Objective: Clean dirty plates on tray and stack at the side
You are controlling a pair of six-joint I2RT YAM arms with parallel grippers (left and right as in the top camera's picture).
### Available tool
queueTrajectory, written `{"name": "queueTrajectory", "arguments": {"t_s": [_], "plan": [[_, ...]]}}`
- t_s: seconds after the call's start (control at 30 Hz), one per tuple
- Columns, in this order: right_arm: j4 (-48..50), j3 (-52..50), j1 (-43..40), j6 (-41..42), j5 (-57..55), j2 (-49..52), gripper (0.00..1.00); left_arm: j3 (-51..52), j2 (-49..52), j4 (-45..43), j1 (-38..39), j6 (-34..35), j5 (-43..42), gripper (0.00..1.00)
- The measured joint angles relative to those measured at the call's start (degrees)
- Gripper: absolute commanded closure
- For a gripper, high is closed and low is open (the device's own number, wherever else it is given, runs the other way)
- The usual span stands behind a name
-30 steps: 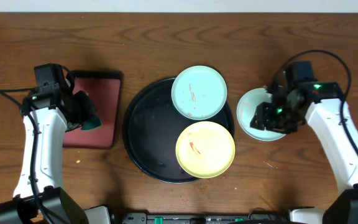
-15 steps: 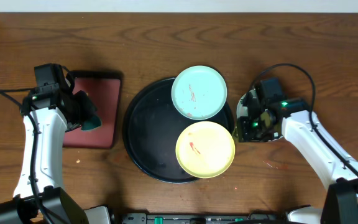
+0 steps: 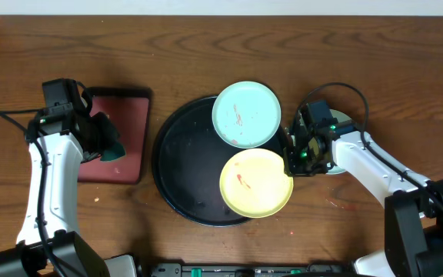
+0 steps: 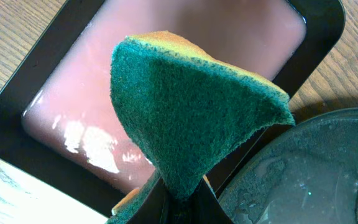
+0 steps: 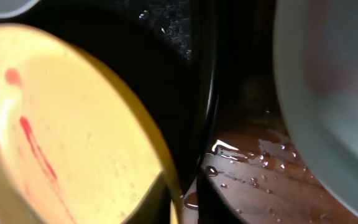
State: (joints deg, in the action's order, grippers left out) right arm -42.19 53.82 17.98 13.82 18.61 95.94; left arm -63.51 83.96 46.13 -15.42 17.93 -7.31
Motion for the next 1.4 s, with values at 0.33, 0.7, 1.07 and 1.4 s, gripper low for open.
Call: {"name": "queueTrajectory", "arguments": {"t_s": [0.33,0.7,1.07,1.4], "plan": [[-4.5,5.7,5.3,2.3,2.6,0.1,0.99,0.0,0.0,0.0,0.0,0.0,0.0,0.93],[3.3,9.6,19.9,18.8,-5.6,2.3,0.99,0.0,0.0,0.0,0.0,0.0,0.0,0.93],[3.0,10.2,22.6,21.4,-8.1,6.7,0.67,0.0,0.0,0.0,0.0,0.0,0.0,0.92],[3.8,11.7,20.9,17.7,-5.9,7.5,0.65,0.0,-1.6,3.7,3.0,-1.5,0.0,0.93]]}}
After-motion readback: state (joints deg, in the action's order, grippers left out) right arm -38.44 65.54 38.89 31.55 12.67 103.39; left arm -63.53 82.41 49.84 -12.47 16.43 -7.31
